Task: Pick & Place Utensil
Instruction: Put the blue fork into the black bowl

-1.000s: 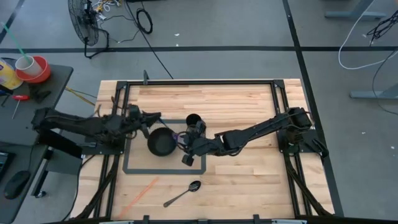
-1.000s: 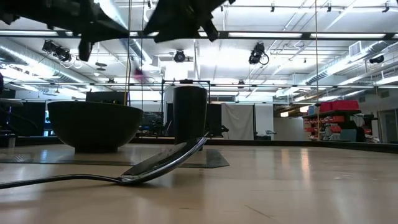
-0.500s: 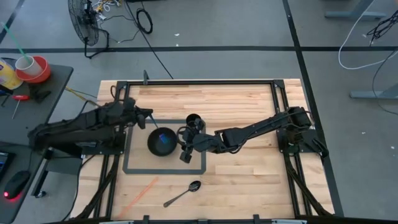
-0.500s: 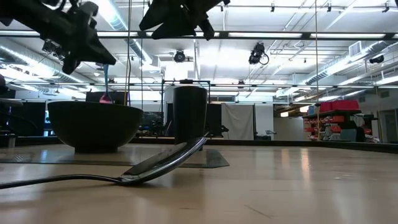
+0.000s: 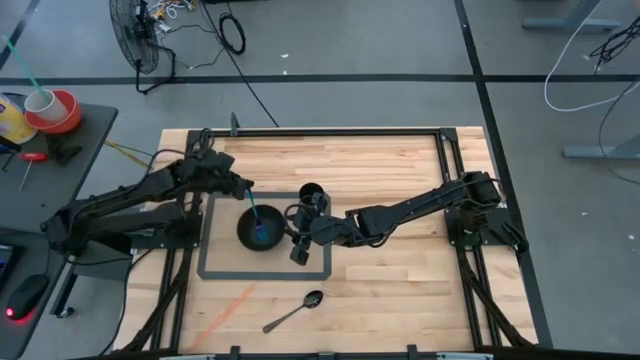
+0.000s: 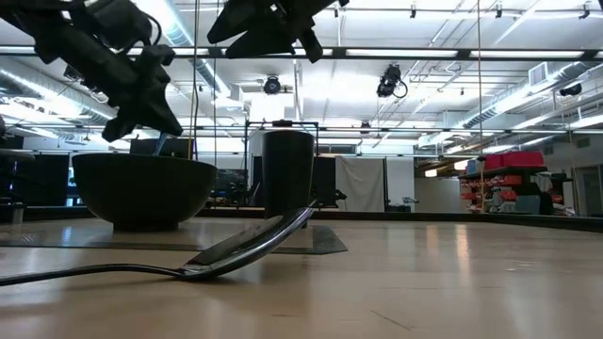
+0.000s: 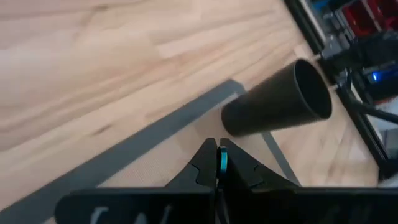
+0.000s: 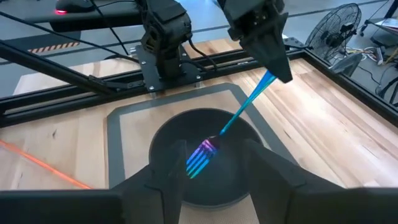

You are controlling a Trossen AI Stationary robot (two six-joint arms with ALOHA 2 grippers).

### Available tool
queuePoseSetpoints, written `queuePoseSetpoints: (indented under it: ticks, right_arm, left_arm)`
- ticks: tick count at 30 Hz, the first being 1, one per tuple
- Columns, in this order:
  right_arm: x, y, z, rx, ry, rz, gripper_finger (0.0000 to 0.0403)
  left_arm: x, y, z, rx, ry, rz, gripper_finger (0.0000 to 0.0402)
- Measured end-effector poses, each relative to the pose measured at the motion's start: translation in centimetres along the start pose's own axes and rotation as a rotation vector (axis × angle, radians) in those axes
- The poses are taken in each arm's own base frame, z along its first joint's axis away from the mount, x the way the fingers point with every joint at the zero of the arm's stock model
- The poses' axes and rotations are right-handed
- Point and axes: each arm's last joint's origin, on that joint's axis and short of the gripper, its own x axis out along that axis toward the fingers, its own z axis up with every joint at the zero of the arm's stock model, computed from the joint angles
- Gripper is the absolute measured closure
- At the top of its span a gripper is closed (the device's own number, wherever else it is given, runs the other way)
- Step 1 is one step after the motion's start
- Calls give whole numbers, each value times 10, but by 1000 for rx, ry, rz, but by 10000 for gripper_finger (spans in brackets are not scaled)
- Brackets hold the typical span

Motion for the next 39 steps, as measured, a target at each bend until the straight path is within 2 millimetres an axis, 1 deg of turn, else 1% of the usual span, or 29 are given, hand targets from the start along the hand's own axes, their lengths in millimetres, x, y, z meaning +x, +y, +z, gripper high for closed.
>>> queuePoseSetpoints:
  ticks: [3,7,18,24,30,33,39]
  right_arm:
    - [0,1,-1,-6,8,0,246]
    - [-1,1,-2,-7,12,-1,246]
    - [0,1,-2,-9,15,-2,246]
    - [0,1,-2,-10,16,-2,246]
    - [0,1,-2,-10,17,-2,246]
    - [0,1,-2,-11,17,0,246]
    - [0,1,-2,-21,23,20,246]
  left_arm:
    - [5,3,0,-15,49,-15,393]
    - [10,6,1,-34,70,9,393]
    - [19,11,1,-44,90,66,392]
    - [19,12,1,-42,73,91,391]
    - [19,12,2,-36,57,118,367]
    - [19,12,1,0,56,126,356]
    - [20,7,-3,40,47,149,352]
